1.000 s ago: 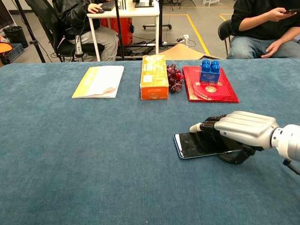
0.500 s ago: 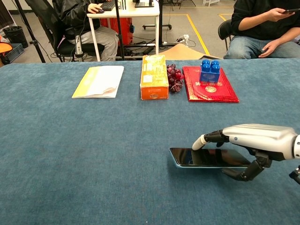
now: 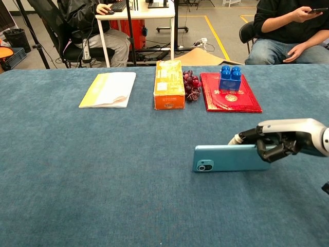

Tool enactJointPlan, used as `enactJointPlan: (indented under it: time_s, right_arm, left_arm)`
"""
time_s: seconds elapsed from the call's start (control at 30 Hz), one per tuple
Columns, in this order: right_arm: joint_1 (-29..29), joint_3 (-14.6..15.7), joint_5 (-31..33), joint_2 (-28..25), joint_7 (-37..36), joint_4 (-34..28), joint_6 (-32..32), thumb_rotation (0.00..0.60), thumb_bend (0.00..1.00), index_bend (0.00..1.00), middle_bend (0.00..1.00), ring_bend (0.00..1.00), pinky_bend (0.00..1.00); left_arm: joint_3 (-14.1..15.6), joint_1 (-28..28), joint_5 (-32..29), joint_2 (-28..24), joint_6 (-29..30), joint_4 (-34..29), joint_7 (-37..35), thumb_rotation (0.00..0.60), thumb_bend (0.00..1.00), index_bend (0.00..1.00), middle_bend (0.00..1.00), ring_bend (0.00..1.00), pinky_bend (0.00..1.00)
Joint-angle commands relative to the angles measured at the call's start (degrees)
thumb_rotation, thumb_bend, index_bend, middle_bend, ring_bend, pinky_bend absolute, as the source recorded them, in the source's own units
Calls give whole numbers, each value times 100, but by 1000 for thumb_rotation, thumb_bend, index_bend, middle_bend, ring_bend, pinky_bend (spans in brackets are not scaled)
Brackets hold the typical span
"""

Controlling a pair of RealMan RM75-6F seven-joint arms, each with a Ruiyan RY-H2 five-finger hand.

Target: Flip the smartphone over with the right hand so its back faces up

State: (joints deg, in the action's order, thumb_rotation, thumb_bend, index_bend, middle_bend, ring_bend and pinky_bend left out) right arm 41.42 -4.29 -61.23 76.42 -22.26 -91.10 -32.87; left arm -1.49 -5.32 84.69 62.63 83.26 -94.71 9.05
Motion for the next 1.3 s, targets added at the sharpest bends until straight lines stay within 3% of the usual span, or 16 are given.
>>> enactJointPlan:
  time_s: [0.03, 0.37, 0.6, 0.8, 0.97, 1.3]
  right_arm:
    - [140, -123, 367, 148, 216, 357, -29, 600, 872, 262, 113, 1, 68]
    - [272, -186, 1087, 813, 1210, 1215, -701, 600, 860, 208, 77, 0, 20]
    - [-83, -195, -489, 783, 1454, 1129, -2265, 600, 769, 191, 76, 0, 13]
    - [-468, -6, -1877, 432, 1559, 970, -3635, 600, 418, 171, 72, 0, 0]
    - [-833, 127, -2439, -32, 1743, 514, -4381, 600, 34, 115, 25, 0, 0]
    - [-1869, 511, -2764, -871, 2791, -302, -5635, 600, 0, 23, 0, 0, 0]
  left_arm:
    - [-3, -2, -14, 5, -7, 4, 7, 600, 0, 0, 0, 0, 0]
    - [-12, -10, -45, 32, -18, 21, 35, 600, 0, 0, 0, 0, 0]
    - [-14, -10, -35, 21, -8, 42, -26, 600, 0, 0, 0, 0, 0]
    - [2, 15, 58, -14, 72, 32, -126, 600, 0, 0, 0, 0, 0]
    - [44, 31, 191, -37, 136, 0, -168, 600, 0, 0, 0, 0, 0]
    - [78, 76, 359, -39, 287, 30, -197, 600, 0, 0, 0, 0, 0]
